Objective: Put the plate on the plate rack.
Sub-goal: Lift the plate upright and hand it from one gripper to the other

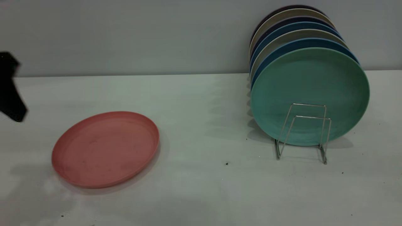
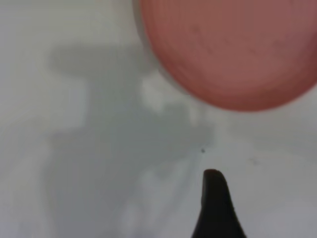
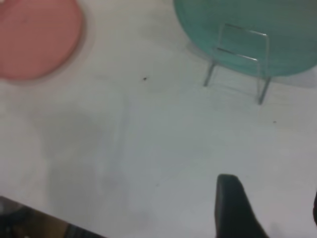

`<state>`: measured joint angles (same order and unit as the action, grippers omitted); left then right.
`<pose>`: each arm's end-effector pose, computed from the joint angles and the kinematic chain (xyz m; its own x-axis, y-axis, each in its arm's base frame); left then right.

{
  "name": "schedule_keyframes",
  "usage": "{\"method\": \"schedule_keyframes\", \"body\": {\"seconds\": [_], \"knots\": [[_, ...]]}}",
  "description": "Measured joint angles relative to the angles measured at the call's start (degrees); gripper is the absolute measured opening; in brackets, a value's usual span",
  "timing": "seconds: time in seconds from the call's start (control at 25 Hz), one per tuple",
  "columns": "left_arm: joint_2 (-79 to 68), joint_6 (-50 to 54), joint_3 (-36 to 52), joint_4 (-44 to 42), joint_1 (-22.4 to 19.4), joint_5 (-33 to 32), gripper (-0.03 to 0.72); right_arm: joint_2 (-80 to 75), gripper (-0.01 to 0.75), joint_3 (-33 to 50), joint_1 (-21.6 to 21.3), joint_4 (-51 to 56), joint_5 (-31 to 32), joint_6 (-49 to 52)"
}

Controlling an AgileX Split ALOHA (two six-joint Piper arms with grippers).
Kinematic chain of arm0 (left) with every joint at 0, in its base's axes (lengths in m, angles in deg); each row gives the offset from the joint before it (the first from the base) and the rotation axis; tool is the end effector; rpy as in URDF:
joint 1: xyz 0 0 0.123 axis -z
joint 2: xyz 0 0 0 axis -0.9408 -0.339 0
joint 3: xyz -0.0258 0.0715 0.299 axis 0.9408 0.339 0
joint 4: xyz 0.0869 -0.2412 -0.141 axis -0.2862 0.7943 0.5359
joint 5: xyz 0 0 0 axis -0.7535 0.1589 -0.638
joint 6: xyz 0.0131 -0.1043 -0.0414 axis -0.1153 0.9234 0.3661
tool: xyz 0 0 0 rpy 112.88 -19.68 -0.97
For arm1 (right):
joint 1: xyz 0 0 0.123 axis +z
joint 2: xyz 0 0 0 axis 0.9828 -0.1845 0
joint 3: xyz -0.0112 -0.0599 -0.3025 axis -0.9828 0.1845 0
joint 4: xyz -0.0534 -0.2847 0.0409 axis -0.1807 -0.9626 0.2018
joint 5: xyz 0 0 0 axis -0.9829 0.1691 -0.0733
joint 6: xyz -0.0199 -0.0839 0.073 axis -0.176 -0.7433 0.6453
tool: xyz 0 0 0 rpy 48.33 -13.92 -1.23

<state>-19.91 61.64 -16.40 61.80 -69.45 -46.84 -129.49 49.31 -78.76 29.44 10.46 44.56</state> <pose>0.3222 -0.0170 0.1707 -0.9181 -0.0687 -0.3903 -0.0161 0.9905 -0.1363 0.1707 0.0414 0.2533 -0.6746 -0.0920 -0.7325 -0.3221 0.9295 0.1799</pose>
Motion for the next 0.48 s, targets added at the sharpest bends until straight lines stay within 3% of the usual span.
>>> {"method": "schedule_keyframes", "body": {"seconds": [0.2,0.32,0.48], "knots": [[-12.6,-5.3,-5.5,4.7,-5.0,1.6,0.528,-5.9,0.404,0.0,0.0,4.8,-1.1,-6.1],[-18.4,-15.3,-7.2,14.1,-8.7,2.3,0.528,-7.6,0.404,0.0,0.0,6.8,-1.5,-8.1],[-24.0,-28.6,-7.8,27.5,-10.1,3.8,0.528,-7.7,0.404,0.0,0.0,8.0,-1.7,-9.1]]}}
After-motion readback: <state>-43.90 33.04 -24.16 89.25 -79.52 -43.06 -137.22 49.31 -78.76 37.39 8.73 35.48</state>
